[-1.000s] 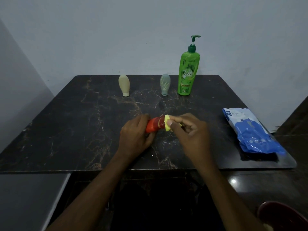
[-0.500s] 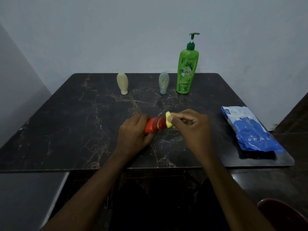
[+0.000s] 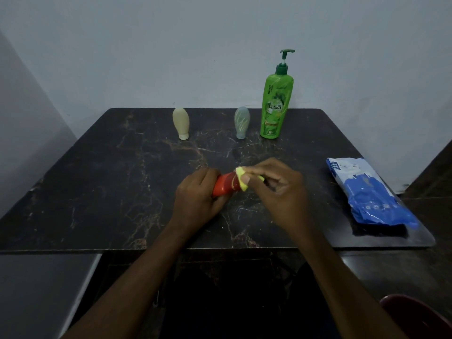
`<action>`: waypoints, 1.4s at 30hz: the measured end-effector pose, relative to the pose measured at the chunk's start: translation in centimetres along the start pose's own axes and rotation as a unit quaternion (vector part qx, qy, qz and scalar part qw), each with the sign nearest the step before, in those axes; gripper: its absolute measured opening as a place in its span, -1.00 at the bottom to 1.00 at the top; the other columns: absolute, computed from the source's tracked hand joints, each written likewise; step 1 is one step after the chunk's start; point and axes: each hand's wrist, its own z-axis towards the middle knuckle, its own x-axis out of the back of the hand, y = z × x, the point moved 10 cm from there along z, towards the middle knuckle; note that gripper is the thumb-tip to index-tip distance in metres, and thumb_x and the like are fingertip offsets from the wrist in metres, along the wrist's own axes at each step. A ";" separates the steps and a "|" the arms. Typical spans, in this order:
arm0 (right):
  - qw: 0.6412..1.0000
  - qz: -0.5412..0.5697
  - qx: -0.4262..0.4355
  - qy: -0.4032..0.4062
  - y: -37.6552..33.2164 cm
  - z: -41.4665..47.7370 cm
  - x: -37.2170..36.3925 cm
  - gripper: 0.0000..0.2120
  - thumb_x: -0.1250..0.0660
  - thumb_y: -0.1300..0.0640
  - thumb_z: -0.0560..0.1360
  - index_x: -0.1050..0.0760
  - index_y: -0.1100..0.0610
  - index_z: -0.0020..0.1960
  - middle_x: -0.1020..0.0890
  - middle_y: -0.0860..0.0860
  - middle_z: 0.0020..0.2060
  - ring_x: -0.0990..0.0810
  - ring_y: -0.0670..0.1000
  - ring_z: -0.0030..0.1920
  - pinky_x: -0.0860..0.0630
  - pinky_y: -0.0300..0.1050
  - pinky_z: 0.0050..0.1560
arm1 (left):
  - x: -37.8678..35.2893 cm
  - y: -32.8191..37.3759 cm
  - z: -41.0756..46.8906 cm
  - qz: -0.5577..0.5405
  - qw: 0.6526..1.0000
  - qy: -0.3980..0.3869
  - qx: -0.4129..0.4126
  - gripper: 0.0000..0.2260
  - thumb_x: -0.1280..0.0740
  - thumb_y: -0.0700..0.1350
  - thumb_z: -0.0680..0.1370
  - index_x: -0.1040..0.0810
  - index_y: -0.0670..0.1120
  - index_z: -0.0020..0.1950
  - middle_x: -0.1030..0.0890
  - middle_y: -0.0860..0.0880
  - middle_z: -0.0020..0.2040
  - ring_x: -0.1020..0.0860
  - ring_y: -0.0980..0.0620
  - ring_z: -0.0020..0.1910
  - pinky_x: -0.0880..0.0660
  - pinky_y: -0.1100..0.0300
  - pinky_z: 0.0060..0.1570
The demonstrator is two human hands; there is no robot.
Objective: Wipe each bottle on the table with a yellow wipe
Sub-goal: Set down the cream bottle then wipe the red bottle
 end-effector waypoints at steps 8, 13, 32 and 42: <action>0.993 -0.037 0.082 -0.077 -1.9 0.4 -1.7 -0.83 -0.46 0.27 0.50 -0.70 0.14 0.09 -0.56 0.05 -0.12 -0.59 0.04 -0.07 -0.54 -0.02 -0.11 | -0.1 -0.2 0.0 -0.005 1.000 0.006 0.000 -0.67 -0.41 0.10 0.51 -0.58 -0.15 0.06 -0.62 -0.09 -0.09 -0.58 -0.04 -0.19 -0.55 -0.02 -0.24; 0.999 -0.045 -0.010 -0.002 0.8 1.1 -0.1 -0.86 -0.43 0.09 0.54 -0.69 0.03 0.08 -0.62 -0.08 -0.11 -0.63 -0.01 -0.08 -0.57 0.14 -0.09 | -0.2 0.0 -0.1 0.001 1.000 -0.001 -0.011 -0.63 -0.40 0.14 0.51 -0.57 -0.15 0.09 -0.62 -0.11 -0.08 -0.59 -0.05 -0.18 -0.57 -0.02 -0.22; 0.943 0.172 -0.284 0.035 2.3 -4.2 -1.6 -0.83 -0.45 0.12 0.53 -0.68 0.23 -0.13 -0.64 0.13 -0.42 -0.59 0.03 -0.40 -0.54 -0.11 -0.34 | 0.0 0.0 0.0 0.000 1.000 0.000 -0.010 -0.68 -0.39 0.08 0.49 -0.58 -0.15 0.05 -0.61 -0.11 -0.09 -0.58 -0.07 -0.19 -0.55 0.00 -0.23; 0.997 -0.031 -0.059 0.023 -0.9 -1.7 -0.4 -0.82 -0.45 0.09 0.52 -0.69 0.04 0.12 -0.63 -0.09 -0.11 -0.64 -0.03 -0.08 -0.60 -0.08 -0.12 | -0.4 -0.1 -0.1 -0.003 1.000 -0.009 -0.011 -0.68 -0.44 0.07 0.48 -0.58 -0.14 0.08 -0.61 -0.09 -0.07 -0.57 -0.05 -0.17 -0.56 -0.02 -0.23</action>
